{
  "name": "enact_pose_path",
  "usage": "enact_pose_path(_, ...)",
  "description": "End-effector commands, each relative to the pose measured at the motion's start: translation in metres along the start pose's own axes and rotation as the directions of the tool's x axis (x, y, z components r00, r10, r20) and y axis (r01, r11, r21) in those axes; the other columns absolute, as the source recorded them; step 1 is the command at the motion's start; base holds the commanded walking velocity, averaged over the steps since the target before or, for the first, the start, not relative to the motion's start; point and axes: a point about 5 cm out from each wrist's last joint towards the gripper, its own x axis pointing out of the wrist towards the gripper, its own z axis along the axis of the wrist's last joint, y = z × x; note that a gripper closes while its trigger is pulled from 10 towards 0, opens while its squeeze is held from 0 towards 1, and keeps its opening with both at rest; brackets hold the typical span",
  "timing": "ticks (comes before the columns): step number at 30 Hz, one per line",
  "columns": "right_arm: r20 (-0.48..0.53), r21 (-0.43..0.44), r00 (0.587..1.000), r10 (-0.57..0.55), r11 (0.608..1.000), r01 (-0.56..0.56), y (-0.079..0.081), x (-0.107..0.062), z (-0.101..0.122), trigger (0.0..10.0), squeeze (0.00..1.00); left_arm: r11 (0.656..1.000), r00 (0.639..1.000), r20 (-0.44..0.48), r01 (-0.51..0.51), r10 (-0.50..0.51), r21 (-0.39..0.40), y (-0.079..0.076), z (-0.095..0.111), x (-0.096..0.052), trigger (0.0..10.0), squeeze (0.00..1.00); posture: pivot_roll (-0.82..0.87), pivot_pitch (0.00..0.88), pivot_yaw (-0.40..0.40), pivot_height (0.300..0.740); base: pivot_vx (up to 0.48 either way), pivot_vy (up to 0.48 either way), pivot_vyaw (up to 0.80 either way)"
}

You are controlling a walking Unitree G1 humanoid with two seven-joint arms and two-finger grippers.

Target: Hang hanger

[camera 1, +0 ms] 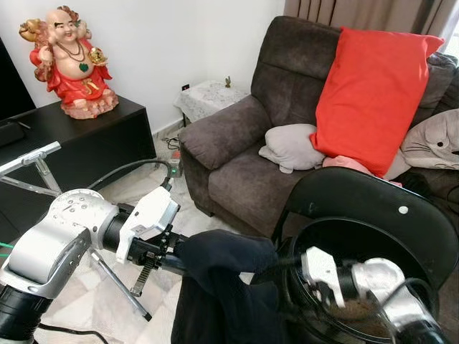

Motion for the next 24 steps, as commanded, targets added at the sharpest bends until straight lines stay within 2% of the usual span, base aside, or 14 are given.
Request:
enact_pose_path(1, 0.016, -0.004, 1.000, 0.014, 1.000, -0.014, 0.000, 0.002, 0.002, 10.0, 0.00, 0.999, 1.000, 0.010, 0.027, -0.028, 0.045, -0.001, 0.011, 0.003, 10.0, 0.00, 0.02, 0.017, 0.040, 0.740, 0.000, 0.000, 0.00)
enact_pose_path(3, 0.014, -0.006, 1.000, 0.028, 1.000, -0.028, 0.001, 0.003, 0.002, 10.0, 0.00, 0.998, 0.999, 0.011, 0.030, -0.030, 0.046, -0.001, 0.012, 0.004, 10.0, 0.00, 0.02, 0.017, 0.040, 0.740, 0.000, 0.000, 0.00)
enact_pose_path(4, 0.004, 0.010, 0.996, 0.094, 0.995, -0.095, 0.005, 0.005, 0.001, 10.0, 0.00, 0.998, 0.999, 0.013, 0.033, -0.034, 0.050, 0.000, 0.012, 0.005, 10.0, 0.00, 0.02, 0.018, 0.038, 0.740, 0.000, 0.000, 0.00)
enact_pose_path(5, 0.004, 0.010, 0.996, 0.094, 0.995, -0.095, 0.005, 0.005, 0.001, 10.0, 0.00, 0.998, 0.999, 0.013, 0.033, -0.034, 0.050, 0.000, 0.012, 0.005, 10.0, 0.00, 0.02, 0.018, 0.038, 0.740, 0.000, 0.000, 0.00)
enact_pose_path(9, -0.021, 0.038, 0.978, 0.207, 0.978, -0.206, 0.013, 0.004, -0.005, 10.0, 0.00, 0.998, 0.999, 0.017, 0.031, -0.032, 0.058, 0.001, 0.014, 0.007, 10.0, 0.00, 0.02, 0.020, 0.036, 0.740, 0.000, 0.000, 0.00)
enact_pose_path(15, -0.021, 0.045, 0.977, 0.213, 0.976, -0.212, 0.015, 0.005, -0.007, 10.0, 0.00, 0.997, 0.999, 0.029, 0.027, -0.029, 0.067, 0.002, 0.016, 0.009, 10.0, 0.00, 0.02, 0.024, 0.035, 0.740, 0.000, 0.000, 0.00)
enact_pose_path(16, -0.009, 0.047, 0.982, 0.191, 0.981, -0.190, 0.014, 0.007, -0.007, 8.5, 0.00, 0.997, 0.999, 0.034, 0.028, -0.030, 0.071, 0.003, 0.017, 0.010, 10.0, 0.00, 0.02, 0.024, 0.035, 0.740, 0.000, 0.000, 0.00)
enact_pose_path(17, 0.005, 0.052, 0.984, 0.179, 0.983, -0.179, 0.013, 0.008, -0.006, 0.0, 0.00, 0.997, 0.999, 0.038, 0.027, -0.030, 0.076, 0.003, 0.019, 0.010, 10.0, 0.00, 0.02, 0.026, 0.034, 0.740, 0.000, 0.000, 0.00)
enact_pose_path(24, 0.035, 0.078, 0.975, 0.221, 0.972, -0.224, 0.015, 0.012, -0.005, 0.0, 0.00, 0.996, 0.998, 0.051, 0.021, -0.025, 0.086, 0.005, 0.022, 0.011, 10.0, 0.00, 0.03, 0.028, 0.032, 0.740, 0.000, 0.000, 0.00)
